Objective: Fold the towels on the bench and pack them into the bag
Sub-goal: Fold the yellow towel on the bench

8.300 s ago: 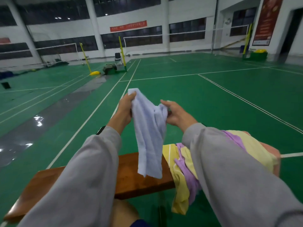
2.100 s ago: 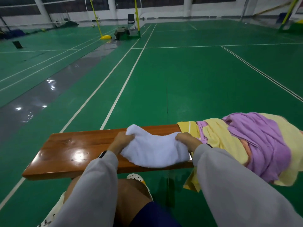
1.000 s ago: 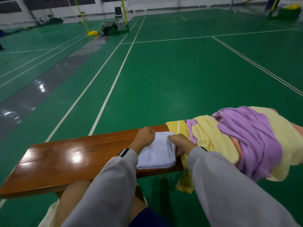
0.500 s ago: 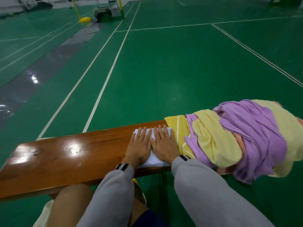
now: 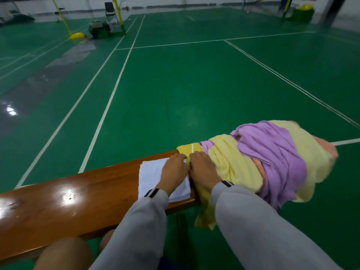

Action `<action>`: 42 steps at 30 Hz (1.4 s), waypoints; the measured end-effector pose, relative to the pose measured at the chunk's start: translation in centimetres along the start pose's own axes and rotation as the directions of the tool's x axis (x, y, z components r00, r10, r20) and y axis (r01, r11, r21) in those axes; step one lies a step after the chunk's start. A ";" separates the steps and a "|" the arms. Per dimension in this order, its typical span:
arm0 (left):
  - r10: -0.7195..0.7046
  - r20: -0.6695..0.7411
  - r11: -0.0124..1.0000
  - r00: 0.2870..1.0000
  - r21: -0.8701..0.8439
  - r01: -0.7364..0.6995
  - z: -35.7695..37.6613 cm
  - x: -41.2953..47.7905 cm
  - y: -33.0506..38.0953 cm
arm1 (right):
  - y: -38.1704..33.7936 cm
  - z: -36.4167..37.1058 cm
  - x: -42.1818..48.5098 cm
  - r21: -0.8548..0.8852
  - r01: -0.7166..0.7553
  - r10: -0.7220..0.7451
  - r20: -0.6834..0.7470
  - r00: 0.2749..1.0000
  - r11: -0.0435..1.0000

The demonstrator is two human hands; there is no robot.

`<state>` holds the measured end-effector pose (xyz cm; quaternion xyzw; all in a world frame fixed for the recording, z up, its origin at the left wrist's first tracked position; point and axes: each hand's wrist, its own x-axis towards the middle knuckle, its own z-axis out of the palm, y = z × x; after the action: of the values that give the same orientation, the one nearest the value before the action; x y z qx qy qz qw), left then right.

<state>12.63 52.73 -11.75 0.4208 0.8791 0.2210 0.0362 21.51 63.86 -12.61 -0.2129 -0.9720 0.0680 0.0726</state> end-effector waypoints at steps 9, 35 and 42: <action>-0.348 0.120 0.936 0.930 0.103 0.337 3.7 2.2 7.3 | 7.7 -1.6 -3.0 -0.243 -0.012 0.045 0.131 0.990 0.970; 0.058 0.188 -0.004 0.980 -0.982 0.189 -23.8 5.4 12.6 | 0.8 -12.5 -0.8 0.841 -0.443 0.047 0.479 0.876 -0.311; -0.179 0.216 0.182 0.960 -0.952 0.247 -22.3 3.7 4.6 | -0.7 -23.1 3.2 0.911 -0.304 0.098 0.341 0.935 -0.278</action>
<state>8.00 50.10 10.67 0.1848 0.5946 0.7021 0.3454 22.32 66.93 10.55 -0.2294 -0.4963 0.8265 0.1344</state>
